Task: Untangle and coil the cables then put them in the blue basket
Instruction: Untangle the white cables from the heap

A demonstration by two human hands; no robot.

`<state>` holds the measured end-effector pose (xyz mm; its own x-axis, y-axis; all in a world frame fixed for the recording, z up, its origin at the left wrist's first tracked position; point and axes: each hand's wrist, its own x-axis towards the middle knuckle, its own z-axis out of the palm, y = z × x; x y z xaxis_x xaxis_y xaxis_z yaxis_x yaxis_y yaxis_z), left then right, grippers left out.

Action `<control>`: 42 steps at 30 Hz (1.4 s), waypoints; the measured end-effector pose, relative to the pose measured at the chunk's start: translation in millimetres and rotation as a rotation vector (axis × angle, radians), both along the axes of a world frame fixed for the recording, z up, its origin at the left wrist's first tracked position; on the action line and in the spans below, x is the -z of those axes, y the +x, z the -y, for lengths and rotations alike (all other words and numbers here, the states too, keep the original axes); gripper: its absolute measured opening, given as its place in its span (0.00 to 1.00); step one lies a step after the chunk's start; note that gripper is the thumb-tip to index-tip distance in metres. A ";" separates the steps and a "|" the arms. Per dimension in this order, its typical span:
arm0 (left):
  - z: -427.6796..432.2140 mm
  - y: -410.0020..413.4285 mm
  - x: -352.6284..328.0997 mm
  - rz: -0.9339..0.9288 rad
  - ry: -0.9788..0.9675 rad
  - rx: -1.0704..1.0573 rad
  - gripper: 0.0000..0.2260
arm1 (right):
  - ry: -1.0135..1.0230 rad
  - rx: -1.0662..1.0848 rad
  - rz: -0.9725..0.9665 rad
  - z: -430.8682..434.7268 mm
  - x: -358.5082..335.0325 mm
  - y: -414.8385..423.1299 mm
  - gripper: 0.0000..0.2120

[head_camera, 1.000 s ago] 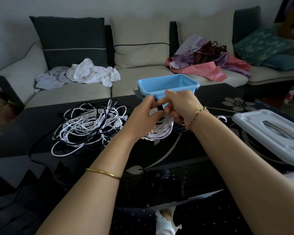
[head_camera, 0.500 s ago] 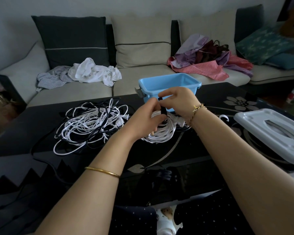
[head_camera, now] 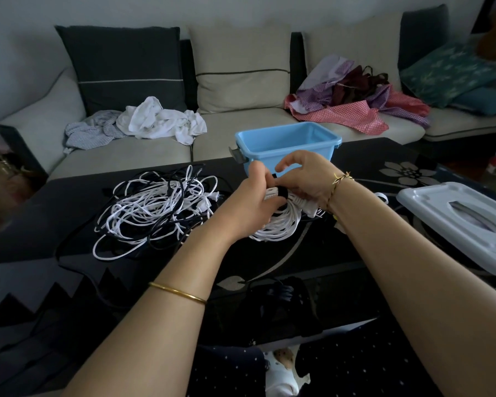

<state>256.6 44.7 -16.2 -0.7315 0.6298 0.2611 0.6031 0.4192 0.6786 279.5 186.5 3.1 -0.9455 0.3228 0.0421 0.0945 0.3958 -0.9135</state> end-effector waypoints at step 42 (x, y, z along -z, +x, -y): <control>-54.6 -18.7 46.3 0.538 0.156 -0.065 0.12 | -0.367 -0.170 0.195 -43.2 52.8 38.3 0.12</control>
<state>238.0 99.3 -62.5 -0.8237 0.5624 -0.0727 0.1314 0.3140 0.9403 317.8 229.7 -49.7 -0.9652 0.1228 -0.2307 0.2407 0.0736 -0.9678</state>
